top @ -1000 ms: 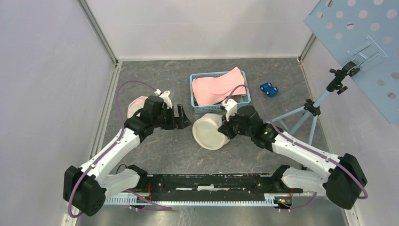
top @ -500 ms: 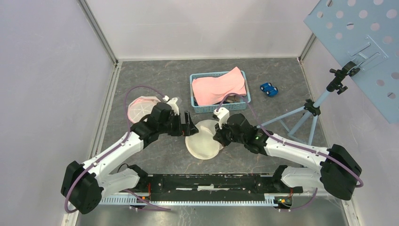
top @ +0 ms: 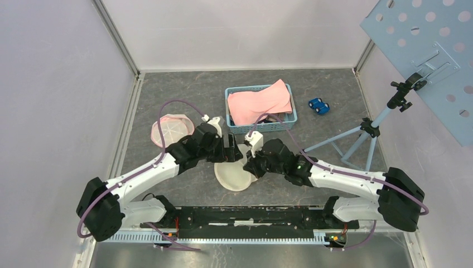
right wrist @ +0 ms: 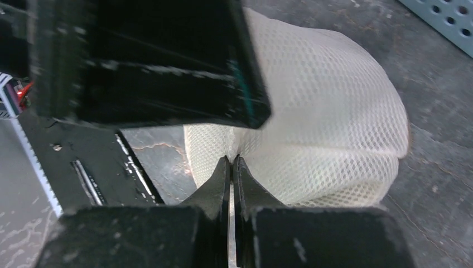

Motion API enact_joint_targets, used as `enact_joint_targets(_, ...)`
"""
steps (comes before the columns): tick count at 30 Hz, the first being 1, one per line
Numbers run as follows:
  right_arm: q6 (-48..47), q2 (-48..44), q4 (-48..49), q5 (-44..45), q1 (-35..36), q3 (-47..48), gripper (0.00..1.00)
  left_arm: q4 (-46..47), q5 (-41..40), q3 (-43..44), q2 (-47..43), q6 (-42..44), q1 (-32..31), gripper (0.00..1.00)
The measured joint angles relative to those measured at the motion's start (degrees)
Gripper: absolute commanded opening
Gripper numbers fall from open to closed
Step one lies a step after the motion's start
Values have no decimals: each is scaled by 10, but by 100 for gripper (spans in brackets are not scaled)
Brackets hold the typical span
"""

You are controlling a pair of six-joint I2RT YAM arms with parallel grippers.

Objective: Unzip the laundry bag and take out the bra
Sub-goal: Pick up the laundry bag at the center of the board, then unzip the laundry bag at the center of the board.

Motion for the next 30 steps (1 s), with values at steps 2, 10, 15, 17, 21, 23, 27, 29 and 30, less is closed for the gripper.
enact_joint_targets(2, 2, 11, 2, 0, 13, 10, 0, 5, -9, 0, 0, -12, -6, 100)
enact_joint_targets(10, 1, 45, 0, 2, 63, 80, 0, 37, -23, -13, -12, -50, -9, 51)
enact_joint_targets(15, -1, 35, -2, 1, 68, 88, 32, 46, -43, -33, -48, -63, -9, 18)
enact_joint_targets(17, -1, 19, -3, 3, 70, 88, 44, 53, -44, -41, -59, -69, -10, 9)
enact_joint_targets(21, -4, -48, -11, 23, 71, 87, 54, 56, -45, -70, -74, -79, -7, 2)
enact_joint_targets(23, -5, -82, -18, 40, 70, 87, 58, 59, -43, -88, -78, -86, -1, 2)
enact_joint_targets(27, -10, -134, -45, 76, 59, 87, 60, 60, -38, -111, -90, -99, 19, 2)
enact_joint_targets(29, -15, -143, -62, 87, 40, 87, 60, 59, -38, -112, -93, -99, 23, 3)
enact_joint_targets(30, -16, -144, -69, 91, 31, 85, 60, 59, -38, -112, -93, -99, 24, 3)
